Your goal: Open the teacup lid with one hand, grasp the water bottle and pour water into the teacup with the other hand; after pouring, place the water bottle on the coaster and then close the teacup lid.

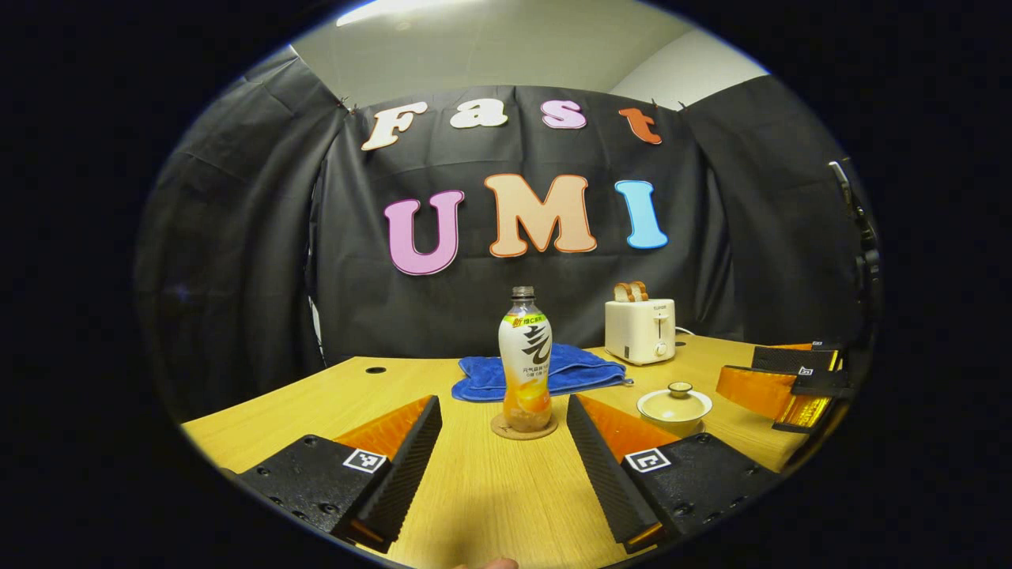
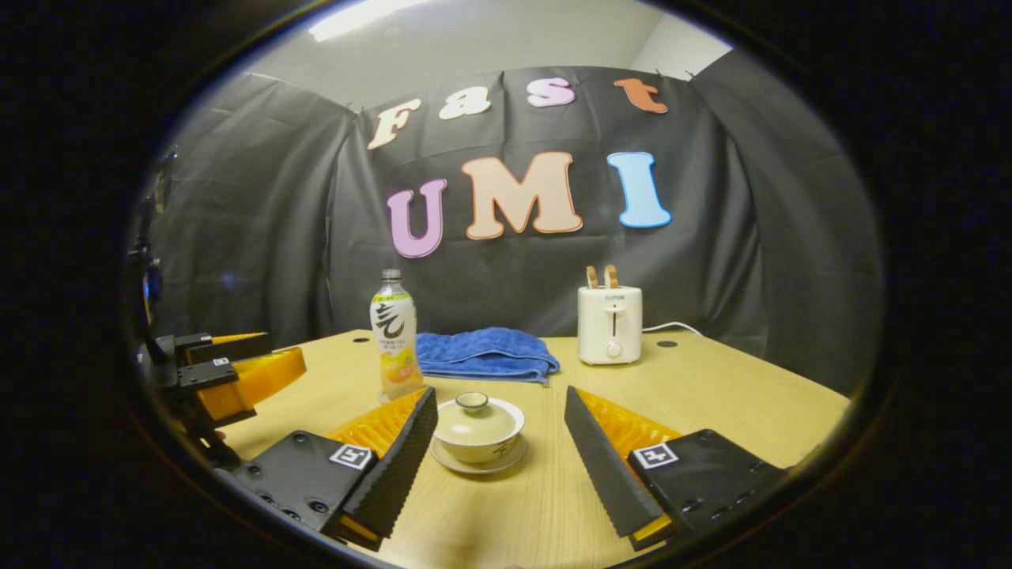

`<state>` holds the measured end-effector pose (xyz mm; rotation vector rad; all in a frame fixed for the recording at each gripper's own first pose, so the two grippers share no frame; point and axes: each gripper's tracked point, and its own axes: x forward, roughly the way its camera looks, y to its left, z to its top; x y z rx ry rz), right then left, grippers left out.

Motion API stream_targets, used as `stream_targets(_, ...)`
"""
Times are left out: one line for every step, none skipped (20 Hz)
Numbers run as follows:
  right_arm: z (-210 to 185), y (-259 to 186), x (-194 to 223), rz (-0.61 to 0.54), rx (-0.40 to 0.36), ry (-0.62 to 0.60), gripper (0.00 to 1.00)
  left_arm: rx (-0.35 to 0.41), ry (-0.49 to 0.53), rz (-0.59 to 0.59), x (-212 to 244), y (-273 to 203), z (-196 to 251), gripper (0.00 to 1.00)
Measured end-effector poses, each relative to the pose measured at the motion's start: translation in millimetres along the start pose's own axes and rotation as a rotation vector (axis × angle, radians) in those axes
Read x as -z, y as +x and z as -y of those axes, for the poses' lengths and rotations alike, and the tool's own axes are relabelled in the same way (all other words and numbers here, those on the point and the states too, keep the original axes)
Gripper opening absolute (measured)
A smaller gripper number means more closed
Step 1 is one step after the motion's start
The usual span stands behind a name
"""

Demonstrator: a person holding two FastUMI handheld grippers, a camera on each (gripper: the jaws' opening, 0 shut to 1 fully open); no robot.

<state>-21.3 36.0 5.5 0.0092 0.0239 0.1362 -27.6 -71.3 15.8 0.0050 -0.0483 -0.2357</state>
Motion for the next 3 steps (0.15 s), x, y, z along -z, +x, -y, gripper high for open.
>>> stream_targets(1.2,-1.1,2.4,-0.003,0.009,-0.006,1.0,-0.006,0.0,-0.003,1.9,-1.2,-0.6,0.93)
stream_targets(2.0,-3.1,4.3,-0.004,0.017,-0.009,1.0,-0.013,-0.001,-0.005,3.3,-2.3,-1.8,0.93)
stream_targets(1.5,-3.9,7.0,-0.006,0.021,-0.012,1.0,-0.02,-0.003,-0.005,3.9,-3.6,-2.2,0.94)
